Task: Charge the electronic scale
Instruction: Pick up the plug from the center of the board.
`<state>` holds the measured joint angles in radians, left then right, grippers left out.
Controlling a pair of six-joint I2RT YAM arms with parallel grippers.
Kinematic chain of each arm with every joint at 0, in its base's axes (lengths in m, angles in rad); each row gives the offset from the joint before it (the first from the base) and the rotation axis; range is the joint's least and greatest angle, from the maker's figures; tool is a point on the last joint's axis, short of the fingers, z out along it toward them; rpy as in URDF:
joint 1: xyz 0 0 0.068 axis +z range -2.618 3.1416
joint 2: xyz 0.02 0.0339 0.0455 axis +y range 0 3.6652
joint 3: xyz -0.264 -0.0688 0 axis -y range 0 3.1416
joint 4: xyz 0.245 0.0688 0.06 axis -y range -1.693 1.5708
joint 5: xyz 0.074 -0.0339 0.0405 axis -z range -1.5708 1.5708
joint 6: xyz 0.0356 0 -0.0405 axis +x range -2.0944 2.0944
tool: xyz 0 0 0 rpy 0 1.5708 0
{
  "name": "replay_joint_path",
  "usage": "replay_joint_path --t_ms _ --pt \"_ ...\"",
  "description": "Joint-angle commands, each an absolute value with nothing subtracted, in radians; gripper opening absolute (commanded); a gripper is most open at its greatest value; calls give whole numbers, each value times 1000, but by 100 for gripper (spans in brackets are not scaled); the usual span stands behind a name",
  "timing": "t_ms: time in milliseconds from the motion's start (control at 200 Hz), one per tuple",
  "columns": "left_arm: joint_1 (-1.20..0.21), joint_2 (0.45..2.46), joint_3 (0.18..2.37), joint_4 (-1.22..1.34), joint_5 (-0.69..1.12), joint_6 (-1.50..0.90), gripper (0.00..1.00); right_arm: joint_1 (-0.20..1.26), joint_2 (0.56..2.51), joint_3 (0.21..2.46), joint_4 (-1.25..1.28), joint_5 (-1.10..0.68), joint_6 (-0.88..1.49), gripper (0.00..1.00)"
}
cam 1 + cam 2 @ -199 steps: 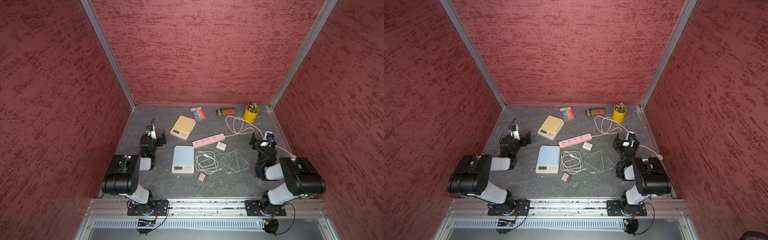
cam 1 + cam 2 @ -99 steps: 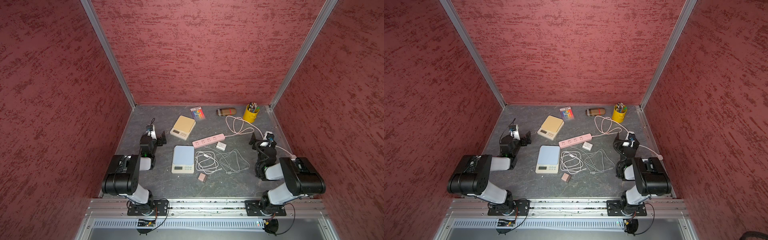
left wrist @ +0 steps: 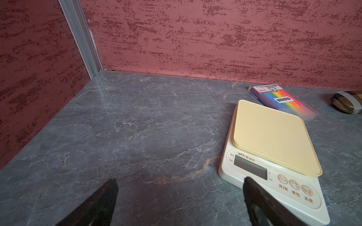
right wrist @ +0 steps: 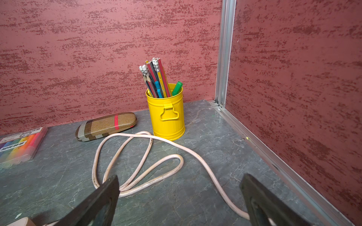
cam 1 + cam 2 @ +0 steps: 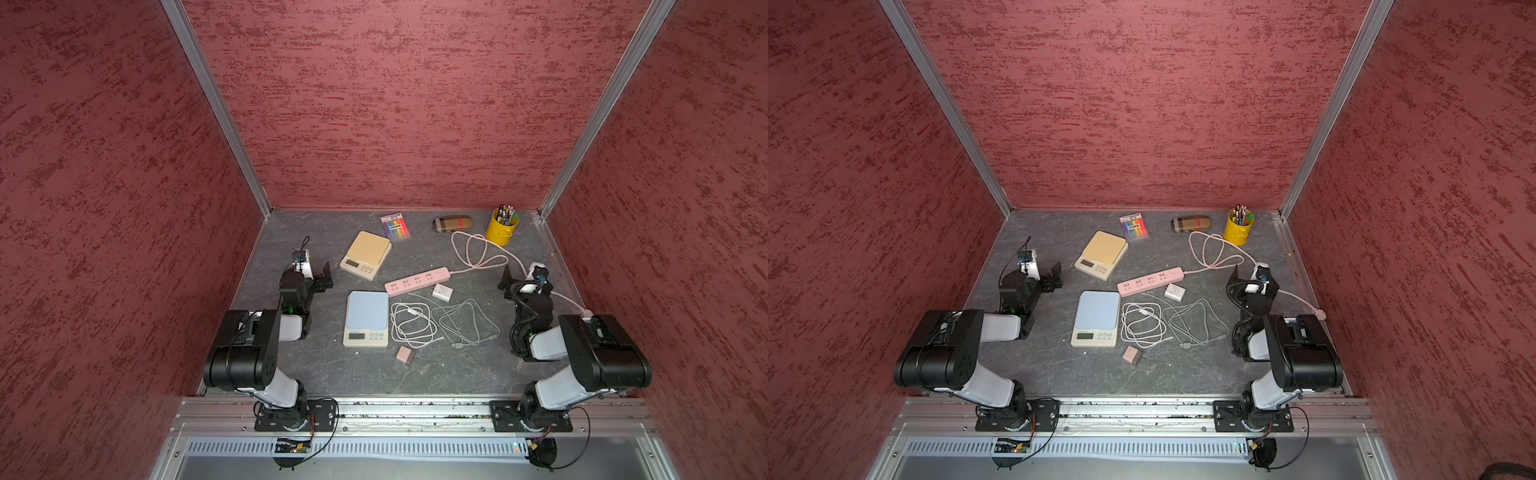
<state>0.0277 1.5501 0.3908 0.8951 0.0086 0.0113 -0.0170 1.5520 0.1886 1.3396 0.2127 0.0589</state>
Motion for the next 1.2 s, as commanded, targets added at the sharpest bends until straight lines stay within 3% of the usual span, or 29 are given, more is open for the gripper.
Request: replay_joint_path --t_ms 0,135,245,376,461,621,842,1042,1197 --pt "43 1531 379 891 41 -5 100 -20 1537 203 1343 205 57 99" --pt "29 1472 385 838 46 15 100 -21 1484 213 1292 152 33 99" --pt "-18 1372 506 551 26 68 100 -18 1329 294 995 54 16 97" --pt "-119 1356 615 422 88 178 99 -12 1235 449 612 -12 228 87" --pt "-178 1397 723 296 180 224 100 32 1229 500 489 -109 303 83" --pt "-339 1537 946 9 313 338 100 159 1317 592 294 -137 299 83" --pt "-533 1633 1055 -136 405 448 100 230 1479 716 117 -162 373 77" --pt "-525 1641 1057 -179 546 474 100 302 1597 774 144 -289 199 79" --pt "-480 1616 1033 -188 635 427 100 304 1695 922 -27 -365 -39 78"
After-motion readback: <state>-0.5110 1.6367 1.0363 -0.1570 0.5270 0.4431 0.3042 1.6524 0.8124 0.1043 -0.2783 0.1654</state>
